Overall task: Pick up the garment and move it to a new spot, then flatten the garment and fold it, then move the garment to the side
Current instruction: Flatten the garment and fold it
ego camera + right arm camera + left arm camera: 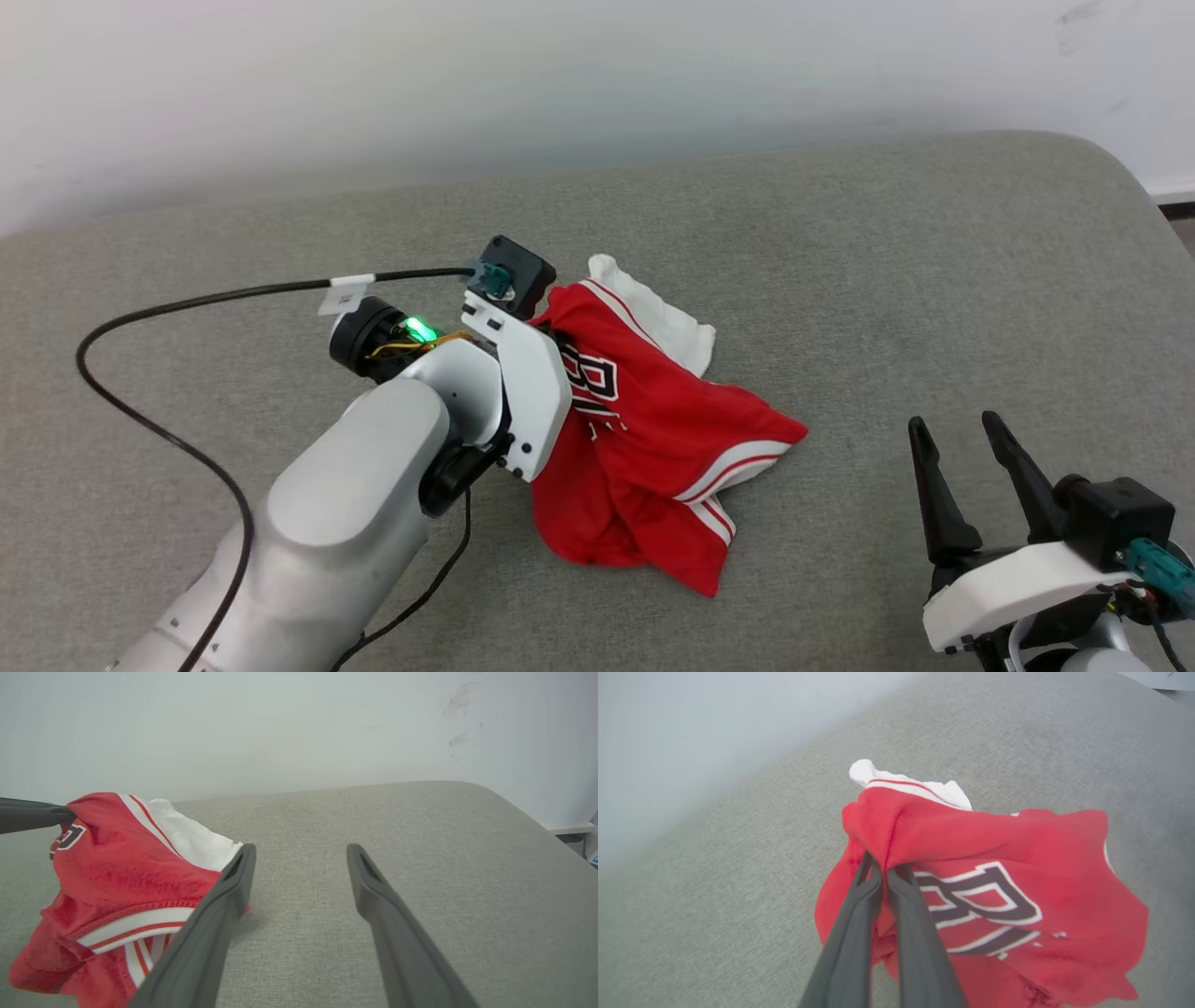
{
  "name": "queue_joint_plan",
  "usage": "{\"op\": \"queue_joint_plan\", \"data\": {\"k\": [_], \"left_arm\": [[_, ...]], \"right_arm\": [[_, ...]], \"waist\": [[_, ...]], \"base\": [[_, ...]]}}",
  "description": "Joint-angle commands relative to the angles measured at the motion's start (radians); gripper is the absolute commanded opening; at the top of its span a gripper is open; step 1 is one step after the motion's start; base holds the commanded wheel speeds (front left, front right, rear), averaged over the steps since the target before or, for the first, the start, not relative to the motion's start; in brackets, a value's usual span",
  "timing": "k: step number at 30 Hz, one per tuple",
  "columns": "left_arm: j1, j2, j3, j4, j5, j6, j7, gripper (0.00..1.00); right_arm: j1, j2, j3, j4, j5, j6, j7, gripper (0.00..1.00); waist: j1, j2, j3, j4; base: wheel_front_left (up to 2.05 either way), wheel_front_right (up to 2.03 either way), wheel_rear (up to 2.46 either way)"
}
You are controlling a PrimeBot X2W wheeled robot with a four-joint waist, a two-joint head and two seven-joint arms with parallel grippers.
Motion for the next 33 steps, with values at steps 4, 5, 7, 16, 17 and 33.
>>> {"op": "queue_joint_plan", "data": {"k": [4, 5, 7, 16, 17, 33], "left_arm": [[0.084, 0.054, 0.025, -0.110, 0.012, 0.065, -0.050, 0.00], [0.111, 0.069, 0.032, -0.150, 0.014, 0.088, -0.061, 0.00], [0.181, 0.104, 0.042, -0.230, 0.017, 0.135, -0.072, 0.00], [0.636, 0.184, 0.107, -0.470, -0.117, 0.369, -0.069, 0.00], [0.680, 0.178, 0.113, -0.477, -0.138, 0.385, -0.074, 0.00], [0.659, 0.190, 0.188, -0.527, -0.080, 0.406, -0.273, 1.00]], "right_arm": [[0.019, 0.002, -0.009, -0.010, 0.004, 0.000, 0.005, 1.00], [0.025, 0.002, -0.012, -0.012, 0.006, 0.000, 0.004, 1.00], [0.032, 0.002, -0.018, -0.017, 0.008, 0.000, 0.006, 1.00], [0.033, 0.001, -0.008, -0.018, 0.011, 0.000, 0.008, 1.00], [0.033, 0.001, -0.007, -0.018, 0.010, 0.000, 0.007, 1.00], [0.065, 0.001, -0.010, -0.031, -0.003, 0.000, 0.035, 1.00]], "waist": [[0.0000, 0.0000, -0.019, 0.051], [0.0000, 0.0000, -0.020, 0.064], [0.0000, 0.0000, -0.021, 0.087], [0.0000, 0.0000, -0.041, 0.136], [0.0000, 0.0000, -0.042, 0.137], [0.0000, 0.0000, -0.107, 0.124]], "base": [[0.00, 0.00, 0.00], [0.00, 0.00, 0.00], [0.00, 0.00, 0.00], [0.00, 0.00, 0.00], [0.00, 0.00, 0.00], [0.00, 0.00, 0.00]]}}
